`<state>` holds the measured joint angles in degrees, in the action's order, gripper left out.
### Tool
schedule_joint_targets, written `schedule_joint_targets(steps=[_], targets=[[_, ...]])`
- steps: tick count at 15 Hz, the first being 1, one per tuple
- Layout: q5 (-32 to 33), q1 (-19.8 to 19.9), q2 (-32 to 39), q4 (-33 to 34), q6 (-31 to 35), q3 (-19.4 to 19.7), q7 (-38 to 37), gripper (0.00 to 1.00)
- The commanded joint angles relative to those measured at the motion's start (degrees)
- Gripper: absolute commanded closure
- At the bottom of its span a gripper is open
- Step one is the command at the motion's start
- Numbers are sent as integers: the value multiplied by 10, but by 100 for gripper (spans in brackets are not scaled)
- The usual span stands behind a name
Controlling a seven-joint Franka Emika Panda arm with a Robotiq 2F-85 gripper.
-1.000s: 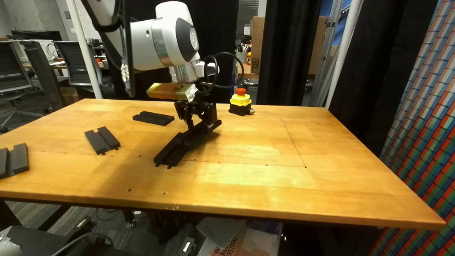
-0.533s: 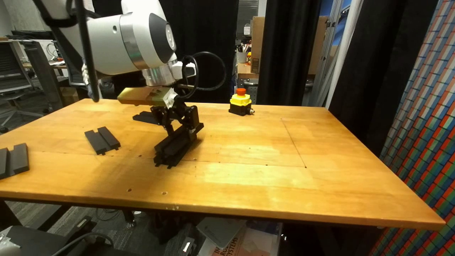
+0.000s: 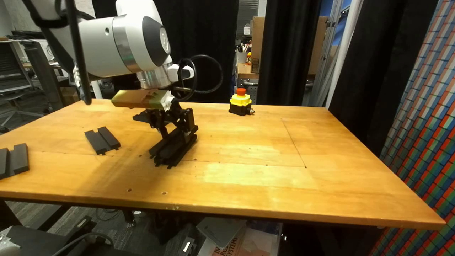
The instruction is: Pile up all the black objects on the table
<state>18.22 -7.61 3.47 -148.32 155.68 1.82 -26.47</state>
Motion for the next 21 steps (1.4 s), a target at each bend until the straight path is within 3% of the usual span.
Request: schedule_joint_targets(steps=[1,10,21], targets=[[-15,18,-14,-5,2,-8,32,54],[-87,32,0,3,3,-16,139,54],[-107,34,20,19,-8,-18,200,54]])
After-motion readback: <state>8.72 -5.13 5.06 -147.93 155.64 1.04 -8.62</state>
